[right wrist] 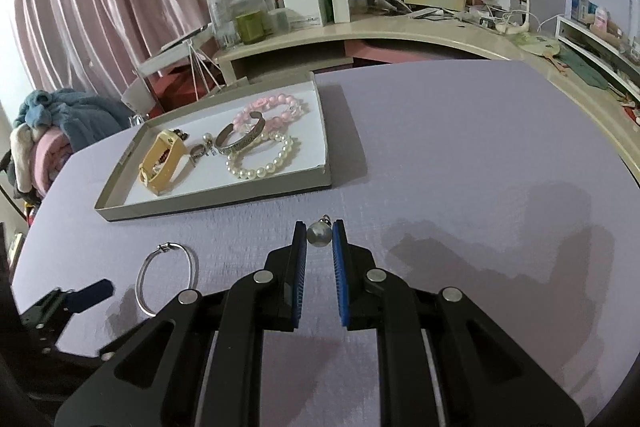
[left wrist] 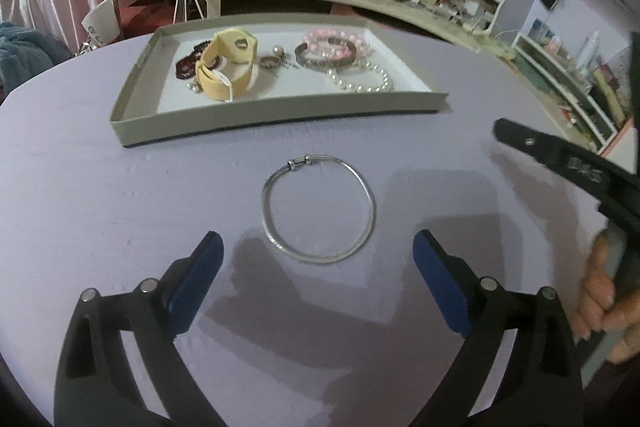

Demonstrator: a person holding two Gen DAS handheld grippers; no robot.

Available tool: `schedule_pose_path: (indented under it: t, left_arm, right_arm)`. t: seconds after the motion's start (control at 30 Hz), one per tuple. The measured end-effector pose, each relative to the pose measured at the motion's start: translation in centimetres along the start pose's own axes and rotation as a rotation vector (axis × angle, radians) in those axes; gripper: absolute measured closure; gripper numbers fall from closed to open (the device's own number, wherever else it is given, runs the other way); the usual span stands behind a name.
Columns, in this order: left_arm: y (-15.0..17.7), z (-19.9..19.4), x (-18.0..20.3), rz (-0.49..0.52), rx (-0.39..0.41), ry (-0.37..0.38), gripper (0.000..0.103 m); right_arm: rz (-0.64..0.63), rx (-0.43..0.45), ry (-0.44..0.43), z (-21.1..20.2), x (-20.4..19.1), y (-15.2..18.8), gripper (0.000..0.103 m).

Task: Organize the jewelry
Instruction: 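Grasp the silver hoop bangle with the left tool while the right tool holds the pearl earring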

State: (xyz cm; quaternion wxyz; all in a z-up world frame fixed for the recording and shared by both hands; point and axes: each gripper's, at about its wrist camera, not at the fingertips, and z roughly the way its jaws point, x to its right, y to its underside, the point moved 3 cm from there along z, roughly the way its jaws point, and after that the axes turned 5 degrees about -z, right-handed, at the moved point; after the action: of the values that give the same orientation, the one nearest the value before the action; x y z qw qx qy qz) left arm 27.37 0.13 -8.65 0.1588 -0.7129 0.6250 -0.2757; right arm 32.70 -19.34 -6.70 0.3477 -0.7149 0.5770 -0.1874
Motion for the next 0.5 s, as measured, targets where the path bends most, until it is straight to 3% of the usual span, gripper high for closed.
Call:
schedule_pose_path:
  t: [0.33,0.5]
  left_arm:
    - [-0.8,2.5,1.7,0.017,-0.008,-0.163,0.007]
    - [-1.2,2.9,1.9,-0.007,-0.004,-0.190,0.007]
  right_arm:
    - [0.025,0.016,-0.037,-0.3,0.9,0.0,0.089]
    - [0.022,0.018,-0.047,-0.2,0.9,0.0,0.089]
